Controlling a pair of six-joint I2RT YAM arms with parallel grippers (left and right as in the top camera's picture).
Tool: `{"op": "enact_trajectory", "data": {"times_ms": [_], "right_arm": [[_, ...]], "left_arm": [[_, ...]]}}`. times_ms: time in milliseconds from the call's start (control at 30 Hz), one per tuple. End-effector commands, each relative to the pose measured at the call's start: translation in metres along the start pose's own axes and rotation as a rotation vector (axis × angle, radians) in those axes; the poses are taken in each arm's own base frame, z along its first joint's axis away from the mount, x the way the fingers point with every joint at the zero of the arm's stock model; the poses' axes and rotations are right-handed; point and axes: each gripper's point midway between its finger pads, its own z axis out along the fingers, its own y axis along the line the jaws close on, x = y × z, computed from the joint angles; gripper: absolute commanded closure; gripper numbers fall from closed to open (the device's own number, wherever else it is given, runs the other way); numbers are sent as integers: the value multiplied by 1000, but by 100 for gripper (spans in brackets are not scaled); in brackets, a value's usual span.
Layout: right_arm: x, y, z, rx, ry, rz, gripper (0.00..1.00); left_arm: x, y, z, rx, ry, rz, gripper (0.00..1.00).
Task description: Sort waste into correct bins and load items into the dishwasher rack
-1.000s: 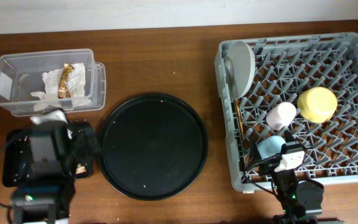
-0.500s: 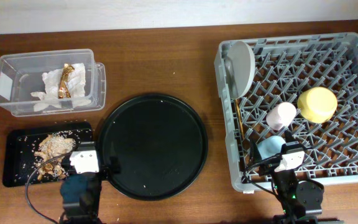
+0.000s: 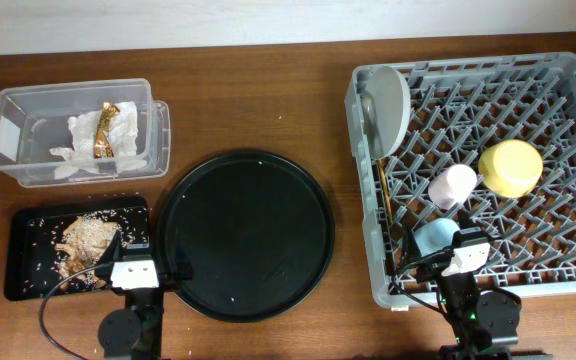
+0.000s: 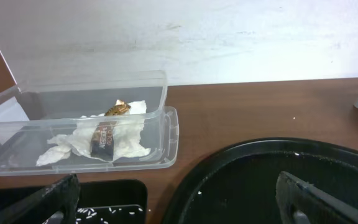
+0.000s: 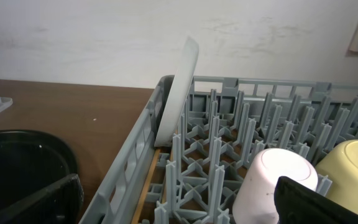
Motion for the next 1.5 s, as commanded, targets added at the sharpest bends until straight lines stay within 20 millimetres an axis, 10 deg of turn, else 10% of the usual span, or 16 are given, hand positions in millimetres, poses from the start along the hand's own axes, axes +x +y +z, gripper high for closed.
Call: {"op": "enact_trajectory", "data": {"times_ms": [0,233,367,1467], "right_arm": [[3,-3,0,12,3,5,1],[3,-3,0,12,3,5,1],[3,-3,0,12,3,5,1],[3,-3,0,12,3,5,1]], "left_arm": [[1,-1,0,3,-4,28,1],[-23,4,-1,-25,-104,26,1],[2,1,0,-9,-2,30,1],[2,-1,0,8,-1,30,1]]}}
